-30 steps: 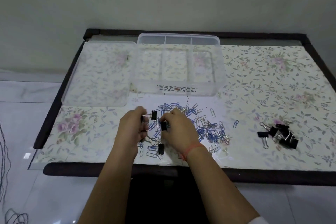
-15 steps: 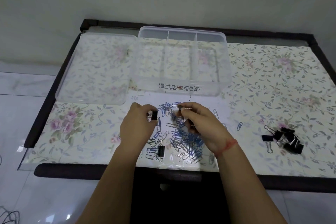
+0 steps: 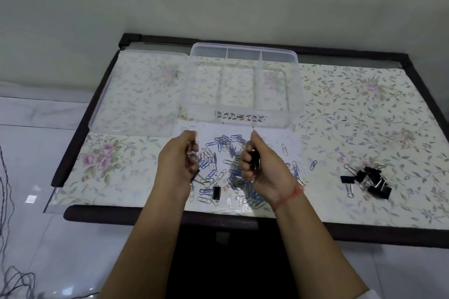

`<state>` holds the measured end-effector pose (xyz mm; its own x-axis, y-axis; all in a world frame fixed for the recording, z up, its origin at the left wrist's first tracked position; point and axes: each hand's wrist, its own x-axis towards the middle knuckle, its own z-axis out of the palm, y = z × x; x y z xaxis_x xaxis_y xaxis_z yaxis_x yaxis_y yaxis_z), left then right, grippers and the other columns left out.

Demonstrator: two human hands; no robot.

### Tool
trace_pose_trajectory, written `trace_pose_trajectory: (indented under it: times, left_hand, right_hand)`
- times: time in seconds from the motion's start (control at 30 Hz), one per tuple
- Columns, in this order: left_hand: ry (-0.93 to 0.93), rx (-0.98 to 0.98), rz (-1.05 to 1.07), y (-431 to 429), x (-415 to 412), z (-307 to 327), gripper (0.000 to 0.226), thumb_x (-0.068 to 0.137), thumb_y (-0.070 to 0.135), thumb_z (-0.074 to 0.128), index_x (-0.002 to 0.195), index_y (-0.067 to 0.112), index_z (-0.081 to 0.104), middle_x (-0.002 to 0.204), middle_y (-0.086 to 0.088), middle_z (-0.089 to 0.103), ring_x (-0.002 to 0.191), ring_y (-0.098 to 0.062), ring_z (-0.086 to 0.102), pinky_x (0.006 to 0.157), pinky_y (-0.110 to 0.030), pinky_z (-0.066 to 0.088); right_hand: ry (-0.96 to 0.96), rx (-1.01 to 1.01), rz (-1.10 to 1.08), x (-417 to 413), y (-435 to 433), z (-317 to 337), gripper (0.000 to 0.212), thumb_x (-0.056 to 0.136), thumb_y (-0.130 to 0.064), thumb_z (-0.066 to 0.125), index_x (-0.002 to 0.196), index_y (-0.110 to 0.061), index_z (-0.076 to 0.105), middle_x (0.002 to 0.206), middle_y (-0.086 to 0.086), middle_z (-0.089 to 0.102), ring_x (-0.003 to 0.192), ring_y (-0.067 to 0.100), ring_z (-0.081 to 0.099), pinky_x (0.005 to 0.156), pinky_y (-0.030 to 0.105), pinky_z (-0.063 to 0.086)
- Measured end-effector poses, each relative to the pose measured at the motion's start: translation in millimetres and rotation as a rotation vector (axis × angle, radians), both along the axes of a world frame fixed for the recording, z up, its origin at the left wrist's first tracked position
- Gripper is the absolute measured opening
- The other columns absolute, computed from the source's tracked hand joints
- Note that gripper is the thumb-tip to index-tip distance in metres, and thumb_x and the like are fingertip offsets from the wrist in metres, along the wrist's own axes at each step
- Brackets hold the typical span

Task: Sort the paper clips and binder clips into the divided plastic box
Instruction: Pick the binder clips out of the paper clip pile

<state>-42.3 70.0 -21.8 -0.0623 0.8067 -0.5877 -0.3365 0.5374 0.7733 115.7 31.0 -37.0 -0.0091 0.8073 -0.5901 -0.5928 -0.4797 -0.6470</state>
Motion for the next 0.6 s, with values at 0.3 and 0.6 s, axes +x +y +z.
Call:
trace_pose_trajectory:
  times: [0.3,0.6]
  left_hand:
    - [-0.197,-0.211,0.156,-32.4,-32.2,-13.8,0.012,0.08,0.01,0.054,0.068,0.009,0.057,0.067,-0.004,0.057,0.05,-0.013,0.047,0.045,-0.019,0.048]
    - [0.994,0.26,-0.541,-32.4,-38.5,-33.6,0.05,0.069,0.002,0.06,0.109,0.03,0.067,0.089,-0.002,0.062,0.079,-0.02,0.057,0.065,-0.025,0.039]
  right_hand:
    - [-1.289,0.235,0.664,-36.0,-28.2,-14.0,0.02,0.066,-0.028,0.076,0.086,-0.024,0.073,0.054,-0.014,0.048,0.066,0.01,0.053,0.059,0.024,0.038]
    - [-1.293,0.201,0.695,-35.1,-28.2,-20.2,0.032,0.064,-0.016,0.075,0.094,-0.022,0.063,0.086,0.001,0.068,0.083,0.021,0.061,0.069,0.028,0.046]
